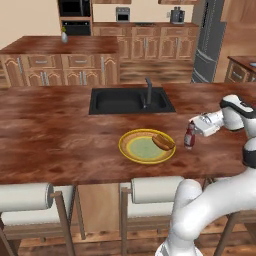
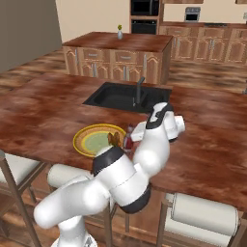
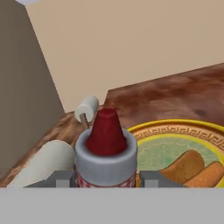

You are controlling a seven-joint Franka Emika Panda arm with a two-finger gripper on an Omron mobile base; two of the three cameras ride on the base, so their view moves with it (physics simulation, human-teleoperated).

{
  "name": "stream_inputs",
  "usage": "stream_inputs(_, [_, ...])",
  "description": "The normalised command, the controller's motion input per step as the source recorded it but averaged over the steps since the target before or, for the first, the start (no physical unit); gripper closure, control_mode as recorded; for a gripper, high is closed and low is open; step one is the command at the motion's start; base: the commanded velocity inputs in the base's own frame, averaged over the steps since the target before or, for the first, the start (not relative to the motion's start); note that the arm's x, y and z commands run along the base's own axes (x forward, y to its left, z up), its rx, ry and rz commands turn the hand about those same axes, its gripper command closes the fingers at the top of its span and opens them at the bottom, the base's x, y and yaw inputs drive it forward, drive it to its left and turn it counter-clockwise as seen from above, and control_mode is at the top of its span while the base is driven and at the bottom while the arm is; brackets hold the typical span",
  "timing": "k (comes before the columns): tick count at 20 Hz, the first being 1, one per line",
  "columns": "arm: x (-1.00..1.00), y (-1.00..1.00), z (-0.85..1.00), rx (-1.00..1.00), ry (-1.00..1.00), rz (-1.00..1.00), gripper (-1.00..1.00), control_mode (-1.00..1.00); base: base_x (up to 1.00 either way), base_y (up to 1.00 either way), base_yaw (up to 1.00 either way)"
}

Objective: Move the hot dog bun to the plate on the dining table and place the condiment next to that plate. Then navigate to the fridge and take the sausage and place it on the plate as well.

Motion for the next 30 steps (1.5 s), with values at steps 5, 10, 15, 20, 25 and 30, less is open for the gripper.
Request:
stream_inputs(5, [0.22, 0.02, -0.36, 0.0, -0.02, 0.01, 1.0, -1.0, 0.0, 0.0, 0.0])
stream_inputs(10, [0.12, 0.0, -0.32, 0.0, -0.05, 0.0, 1.0, -1.0, 0.0, 0.0, 0.0])
stream_inputs(15, [0.02, 0.0, -0.28, 0.0, -0.09, 0.0, 1.0, -1.0, 0.0, 0.0, 0.0])
stream_inputs(20, [0.0, 0.04, -0.27, 0.0, -0.22, 0.0, 1.0, -1.0, 0.0, 0.0, 0.0])
stream_inputs(25, [0.07, 0.08, -0.29, 0.0, -0.22, 0.0, 1.0, -1.0, 0.0, 0.0, 0.0])
stream_inputs(30, [0.34, 0.04, -0.36, 0.0, -0.07, 0.0, 1.0, -1.0, 0.0, 0.0, 0.0])
